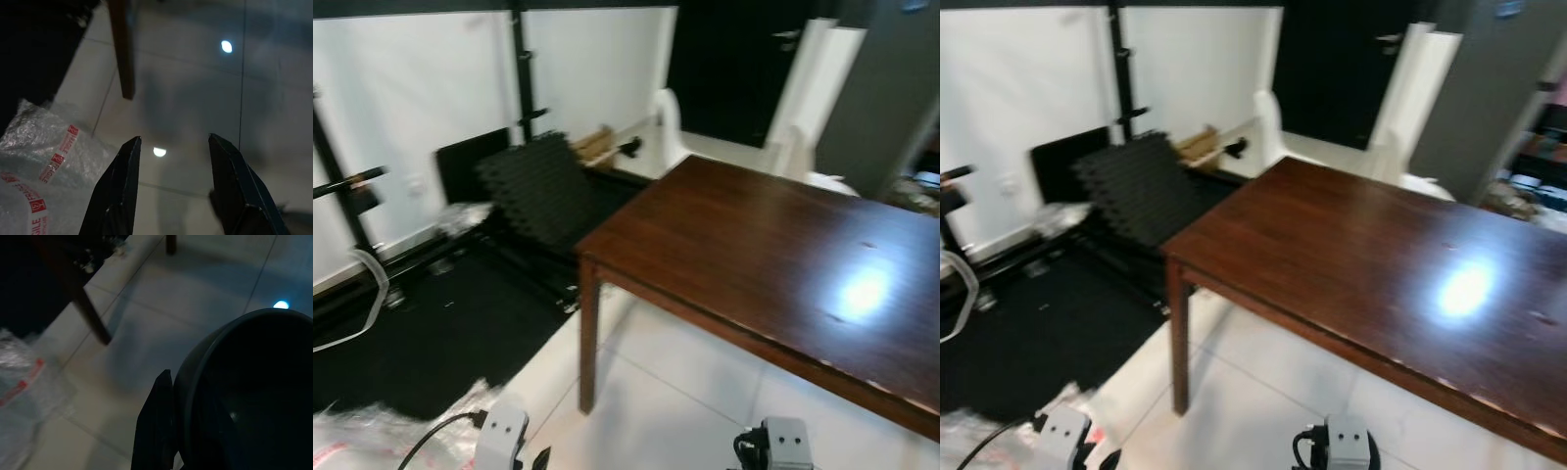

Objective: Setting the table

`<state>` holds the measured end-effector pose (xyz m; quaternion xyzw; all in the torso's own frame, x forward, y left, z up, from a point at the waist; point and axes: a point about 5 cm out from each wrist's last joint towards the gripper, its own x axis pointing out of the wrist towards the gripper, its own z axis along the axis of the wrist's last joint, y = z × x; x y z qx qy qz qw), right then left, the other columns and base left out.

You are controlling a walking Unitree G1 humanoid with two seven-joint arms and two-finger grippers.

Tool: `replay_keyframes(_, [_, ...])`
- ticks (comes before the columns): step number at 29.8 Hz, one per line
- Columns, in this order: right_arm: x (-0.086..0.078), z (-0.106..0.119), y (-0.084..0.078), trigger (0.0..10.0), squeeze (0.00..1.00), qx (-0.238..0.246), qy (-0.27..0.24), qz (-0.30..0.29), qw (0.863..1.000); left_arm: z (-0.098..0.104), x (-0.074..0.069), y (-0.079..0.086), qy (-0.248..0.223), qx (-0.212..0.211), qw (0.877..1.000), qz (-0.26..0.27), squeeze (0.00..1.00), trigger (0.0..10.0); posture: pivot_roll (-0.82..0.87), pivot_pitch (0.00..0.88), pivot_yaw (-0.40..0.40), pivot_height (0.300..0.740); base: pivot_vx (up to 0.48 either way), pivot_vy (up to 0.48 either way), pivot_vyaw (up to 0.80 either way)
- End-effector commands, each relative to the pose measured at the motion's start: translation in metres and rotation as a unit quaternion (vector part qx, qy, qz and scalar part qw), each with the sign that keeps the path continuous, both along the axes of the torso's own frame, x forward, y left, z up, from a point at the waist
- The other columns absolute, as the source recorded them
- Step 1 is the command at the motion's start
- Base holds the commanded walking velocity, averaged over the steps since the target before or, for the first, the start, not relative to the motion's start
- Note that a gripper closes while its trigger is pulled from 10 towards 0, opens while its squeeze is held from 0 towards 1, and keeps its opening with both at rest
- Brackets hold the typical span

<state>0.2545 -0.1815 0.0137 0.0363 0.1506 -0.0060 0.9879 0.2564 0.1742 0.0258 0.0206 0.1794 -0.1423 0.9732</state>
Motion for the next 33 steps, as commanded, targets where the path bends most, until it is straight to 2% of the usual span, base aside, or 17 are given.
replay_keyframes(1, [-0.007, -0.006, -0.005, 10.0, 0.0, 0.0, 0.015, -0.011, 1.0, -0.004, -0.003, -0.004, 0.012, -0.004, 1.0, -0.006, 0.0, 10.0, 0.02, 0.114, 0.059, 0.74, 0.0, 0.0, -0.77])
replay_keyframes(6, [-0.008, -0.004, -0.006, 10.0, 0.0, 0.0, 0.012, -0.017, 1.0, 0.003, 0.002, -0.009, 0.0, -0.011, 1.0, -0.012, 0.0, 10.0, 0.01, 0.116, 0.061, 0.74, 0.0, 0.0, -0.77])
replay_keyframes(11, [-0.005, 0.007, -0.007, 10.0, 0.0, -0.006, -0.01, -0.019, 1.0, 0.023, 0.01, -0.019, -0.037, -0.028, 0.999, -0.021, 0.0, 10.0, 0.01, 0.121, 0.06, 0.74, 0.0, 0.0, -0.77])
replay_keyframes(12, [-0.002, 0.017, -0.007, 10.0, 0.0, -0.014, -0.027, -0.019, 0.999, 0.035, 0.013, -0.023, -0.058, -0.041, 0.997, -0.024, 0.0, 10.0, 0.01, 0.122, 0.059, 0.74, 0.0, 0.0, -0.77])
replay_keyframes(13, [0.005, 0.037, -0.008, 10.0, 0.0, -0.033, -0.068, -0.024, 0.997, 0.057, 0.021, -0.031, -0.097, -0.059, 0.993, -0.028, 0.0, 10.0, 0.0, 0.125, 0.06, 0.74, 0.0, 0.0, -0.77])
replay_keyframes(14, [0.005, 0.037, -0.008, 10.0, 0.0, -0.033, -0.068, -0.024, 0.997, 0.057, 0.021, -0.031, -0.097, -0.059, 0.993, -0.028, 0.0, 10.0, 0.0, 0.125, 0.06, 0.74, 0.0, 0.0, -0.77])
replay_keyframes(16, [0.011, 0.059, -0.011, 10.0, 0.0, -0.049, -0.111, -0.035, 0.992, 0.079, 0.027, -0.036, -0.134, -0.072, 0.988, -0.029, 0.0, 10.0, 0.0, 0.125, 0.062, 0.74, 0.0, 0.0, -0.77])
replay_keyframes(18, [0.016, 0.088, -0.015, 10.0, 0.0, -0.063, -0.17, -0.052, 0.982, 0.102, 0.034, -0.041, -0.172, -0.086, 0.981, -0.027, 0.0, 10.0, 0.0, 0.124, 0.063, 0.74, 0.0, 0.0, -0.76])
replay_keyframes(19, [0.02, 0.115, -0.017, 10.0, 0.0, -0.077, -0.222, -0.061, 0.97, 0.121, 0.04, -0.044, -0.207, -0.095, 0.974, -0.022, 0.0, 10.0, -0.01, 0.125, 0.067, 0.74, 0.0, 0.0, 0.0])
replay_keyframes(20, [0.022, 0.132, -0.018, 10.0, 0.0, -0.086, -0.255, -0.067, 0.961, 0.133, 0.043, -0.045, -0.229, -0.101, 0.968, -0.018, 0.0, 10.0, -0.01, 0.125, 0.067, 0.74, 0.0, 0.0, 0.0])
replay_keyframes(21, [0.022, 0.132, -0.018, 10.0, 0.0, -0.086, -0.255, -0.067, 0.961, 0.133, 0.043, -0.045, -0.229, -0.101, 0.968, -0.018, 0.0, 10.0, -0.01, 0.125, 0.067, 0.74, 0.0, 0.0, 0.0])
replay_keyframes(23, [0.025, 0.166, -0.019, 10.0, 0.0, -0.107, -0.312, -0.075, 0.941, 0.154, 0.049, -0.048, -0.271, -0.101, 0.957, -0.01, 0.0, 10.0, -0.02, 0.122, 0.07, 0.74, 0.48, 0.0, 0.0])
replay_keyframes(26, [0.026, 0.175, -0.019, 10.0, 0.0, -0.11, -0.326, -0.077, 0.936, 0.159, 0.051, -0.049, -0.283, -0.098, 0.954, -0.007, 0.0, 10.0, -0.02, 0.121, 0.07, 0.74, 0.48, 0.0, 0.0])
replay_keyframes(27, [0.027, 0.186, -0.019, 10.0, 0.0, -0.109, -0.338, -0.082, 0.931, 0.166, 0.051, -0.052, -0.292, -0.092, 0.952, -0.009, 0.0, 10.0, -0.02, 0.12, 0.069, 0.74, 0.48, 0.0, 0.0])
replay_keyframes(33, [0.024, 0.188, -0.019, 10.0, 0.0, -0.108, -0.328, -0.086, 0.934, 0.172, 0.048, -0.057, -0.292, -0.089, 0.952, -0.015, 0.0, 10.0, -0.01, 0.123, 0.069, 0.74, 0.48, 0.0, 0.0])
